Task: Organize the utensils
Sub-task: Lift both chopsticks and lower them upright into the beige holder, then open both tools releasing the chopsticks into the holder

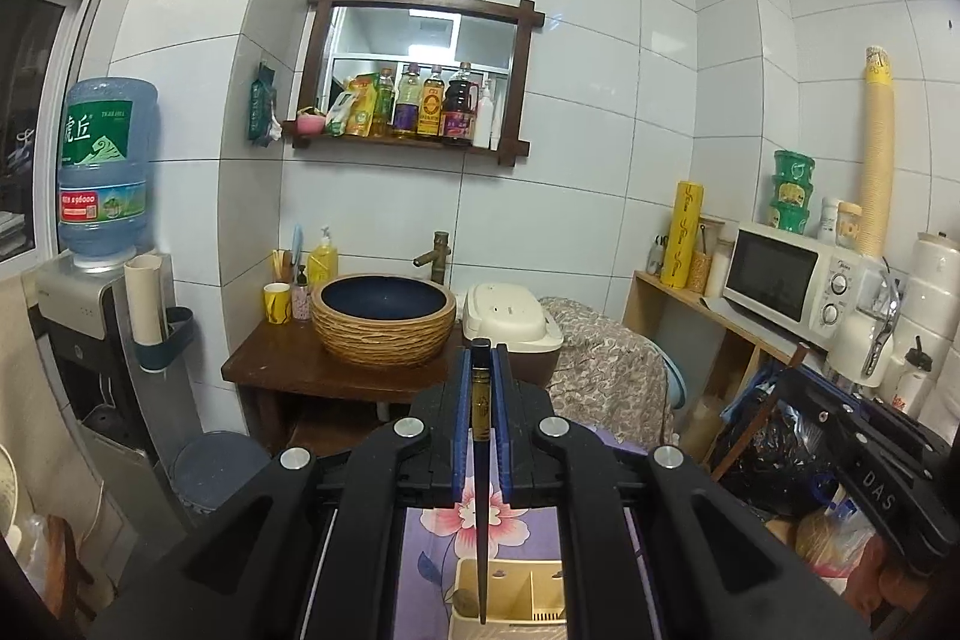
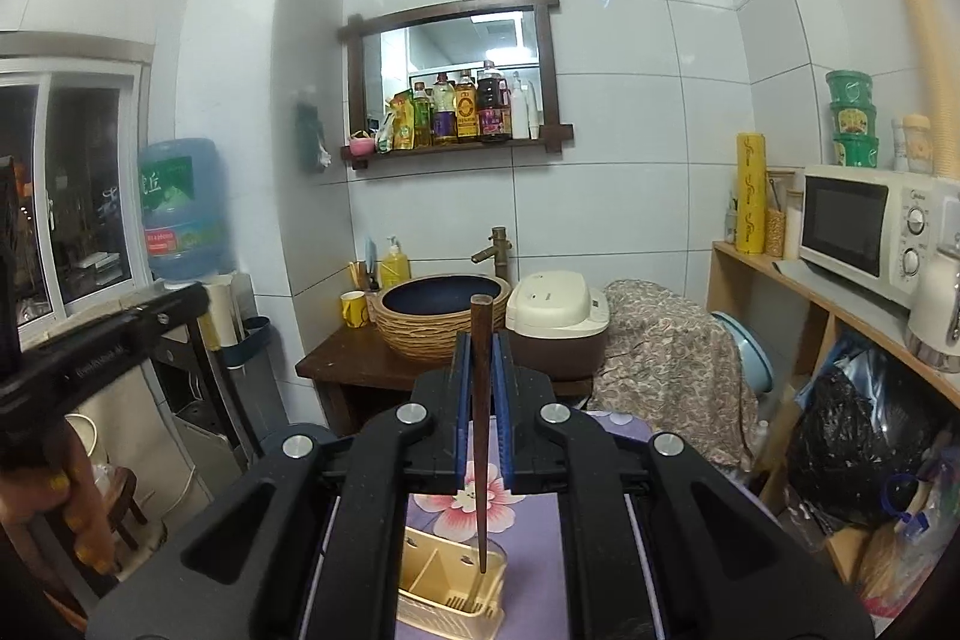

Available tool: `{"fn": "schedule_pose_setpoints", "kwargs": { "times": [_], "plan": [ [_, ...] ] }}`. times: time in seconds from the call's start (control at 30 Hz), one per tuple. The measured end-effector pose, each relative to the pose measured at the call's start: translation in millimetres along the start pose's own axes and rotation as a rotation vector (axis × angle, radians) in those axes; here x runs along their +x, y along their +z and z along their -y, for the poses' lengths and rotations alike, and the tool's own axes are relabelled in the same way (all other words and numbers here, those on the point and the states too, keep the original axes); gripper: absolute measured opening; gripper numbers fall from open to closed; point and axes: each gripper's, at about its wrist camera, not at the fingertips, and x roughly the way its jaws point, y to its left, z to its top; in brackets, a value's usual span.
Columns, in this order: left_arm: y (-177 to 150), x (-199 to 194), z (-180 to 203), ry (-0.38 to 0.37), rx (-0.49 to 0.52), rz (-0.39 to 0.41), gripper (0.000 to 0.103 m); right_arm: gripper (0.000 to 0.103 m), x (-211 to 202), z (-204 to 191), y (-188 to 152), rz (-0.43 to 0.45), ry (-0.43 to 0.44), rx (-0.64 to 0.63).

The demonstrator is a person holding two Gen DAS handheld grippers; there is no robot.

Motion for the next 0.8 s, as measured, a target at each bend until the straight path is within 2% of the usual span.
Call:
{"fn": "schedule_pose_setpoints", "kwargs": {
  "times": [0.23, 0.5, 0.8],
  "plan": [
    [-44.2, 39.7, 0.3, 0.004, -0.025, -0.033, 0.008, 0.008, 38.6, -4.4, -51.4, -0.086, 0.013, 0.014],
    [-91.6, 61.4, -2.1, -0.029, -0.039, -0.157, 0.009, 0.008, 65.0, 0.9, -104.3, -0.193, 0.013, 0.038],
    [-120.5, 79.5, -3.0, -0.033, -0.044, -0.242, 0.009, 0.008, 72.4, 7.6, -119.4, -0.208, -0.002, 0.058]
  ]
}}
